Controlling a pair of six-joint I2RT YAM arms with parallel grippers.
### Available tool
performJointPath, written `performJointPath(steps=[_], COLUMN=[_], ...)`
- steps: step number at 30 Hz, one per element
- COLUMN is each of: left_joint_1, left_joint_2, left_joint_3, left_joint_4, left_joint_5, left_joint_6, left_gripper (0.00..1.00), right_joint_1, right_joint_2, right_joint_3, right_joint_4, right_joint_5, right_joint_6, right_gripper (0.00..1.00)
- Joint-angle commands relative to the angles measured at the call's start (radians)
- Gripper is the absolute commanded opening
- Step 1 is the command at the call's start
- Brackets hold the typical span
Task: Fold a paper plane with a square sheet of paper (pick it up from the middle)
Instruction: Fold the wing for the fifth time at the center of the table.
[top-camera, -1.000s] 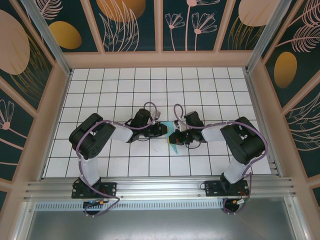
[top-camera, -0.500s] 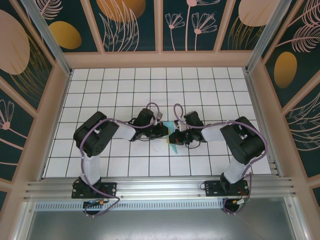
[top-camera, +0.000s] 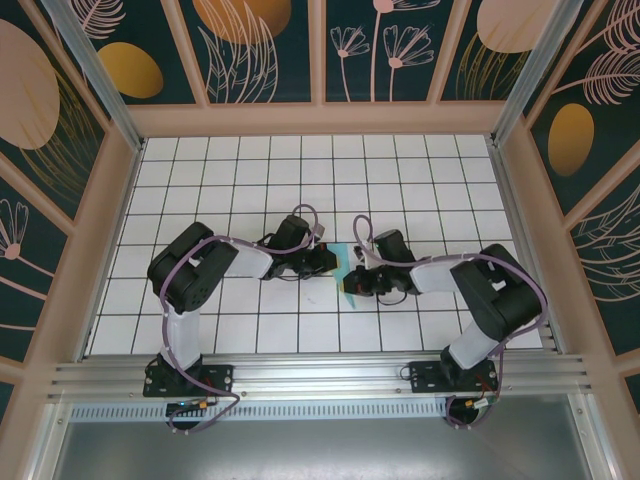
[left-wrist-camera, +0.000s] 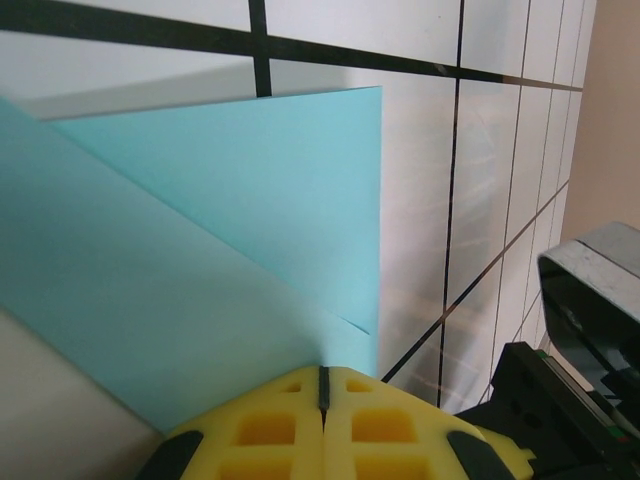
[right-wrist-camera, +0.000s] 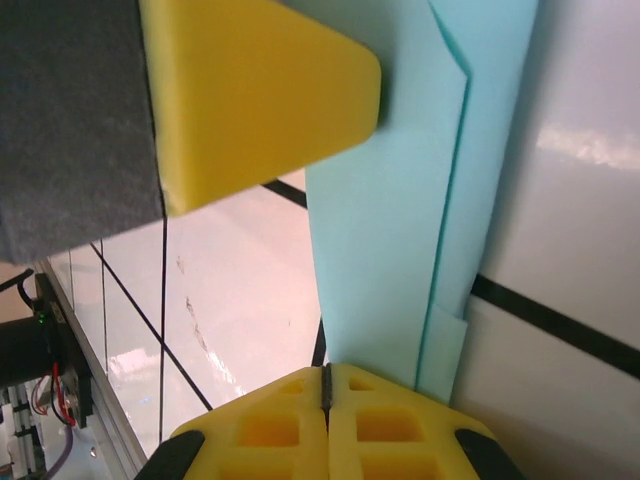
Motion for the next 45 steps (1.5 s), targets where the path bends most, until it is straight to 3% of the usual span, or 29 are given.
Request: performJointPath(steps=[1,6,16,21,24,36,45], left_joint_1=[-0.004,-0.004,-0.004,-0.004,-0.004,-0.005,-0.004], left_joint_2=[0.132,0.132,0.132,0.119,0.114,0.113,0.115], left_joint_3=[-0.024,-0.016,0.0,0.002,0.001,0.012,0.009], left_joint_4=[-0.177,-0.186,-0.197,-0.202,-0.203,-0.192,-0.199], left_joint_5=[-0.229,-0.231,-0.222,-0.23,-0.232,-0.22,-0.228], left_joint_6=[0.026,0.029,0.052,0.078,0.082,0.078,0.079], left_gripper=[0.0,0.0,0.0,0.0,0.0,0.0,0.0], right_joint_1=[0.026,0.057,0.057,0.059,0.061,0.108,0.108], right_joint_2=[0.002,0.0,-0.171,-0.242,-0.283,-0.08,-0.111], right_joint_3=[-0.048,-0.046,-0.105,-0.009,0.004,-0.024,-0.15], right_joint_4=[-0.221,-0.283,-0.292,-0.331,-0.25,-0.159,-0.156], right_joint_5=[-0.001,0.053,0.049,0.12,0.099,0.082,0.068], right_joint_6=[-0.044,-0.046,0.009,0.052,0.091,0.114,0.129], right_gripper=[0.08,0.08,0.08,0.07,0.08,0.06,0.06])
